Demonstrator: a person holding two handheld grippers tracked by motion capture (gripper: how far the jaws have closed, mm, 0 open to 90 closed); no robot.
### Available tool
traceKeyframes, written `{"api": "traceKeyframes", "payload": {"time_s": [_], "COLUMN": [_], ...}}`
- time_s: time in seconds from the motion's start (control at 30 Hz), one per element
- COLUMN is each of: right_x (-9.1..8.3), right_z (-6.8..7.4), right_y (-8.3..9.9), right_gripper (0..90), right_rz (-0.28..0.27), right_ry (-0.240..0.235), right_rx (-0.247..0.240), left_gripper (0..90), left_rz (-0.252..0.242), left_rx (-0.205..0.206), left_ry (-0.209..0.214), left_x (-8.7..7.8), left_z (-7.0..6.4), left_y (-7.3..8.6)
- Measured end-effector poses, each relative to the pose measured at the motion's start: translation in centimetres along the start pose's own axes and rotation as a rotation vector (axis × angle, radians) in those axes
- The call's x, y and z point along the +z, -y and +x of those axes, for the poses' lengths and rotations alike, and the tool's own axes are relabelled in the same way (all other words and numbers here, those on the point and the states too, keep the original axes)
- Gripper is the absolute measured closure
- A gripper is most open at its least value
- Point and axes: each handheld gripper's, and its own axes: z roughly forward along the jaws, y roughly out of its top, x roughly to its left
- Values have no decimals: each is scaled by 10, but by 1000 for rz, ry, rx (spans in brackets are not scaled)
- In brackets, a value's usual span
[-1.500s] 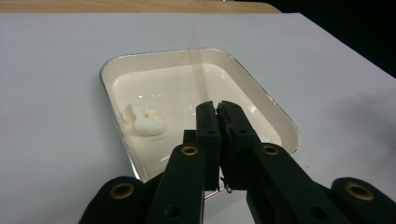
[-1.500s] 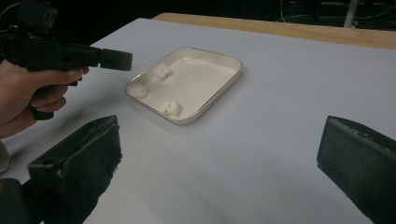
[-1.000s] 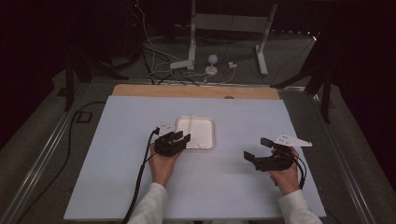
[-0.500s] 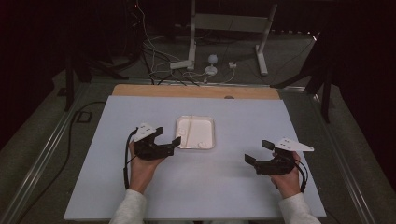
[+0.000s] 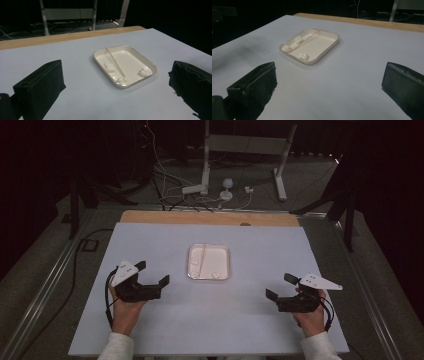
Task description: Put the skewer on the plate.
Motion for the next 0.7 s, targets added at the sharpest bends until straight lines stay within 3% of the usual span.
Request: {"api": "traceKeyframes", "payload": {"time_s": [0.3,0.53,0.7], "right_x": [-3,-8,-9], "right_z": [1,-1,-2], "right_y": [6,8,12], "right_gripper": [0,0,0], "right_rz": [-27,-45,-44], "right_ry": [-5,-7,-3], "right_rx": [-15,-24,-31], "left_gripper": [6,6,6], "left_rz": [-58,-64,-79], "left_rx": [13,24,11], "left_ry": [-8,-23,-37], "left_x": [-23,-37,-41], "left_z": [4,7,12], "left_y": [11,19,20]}}
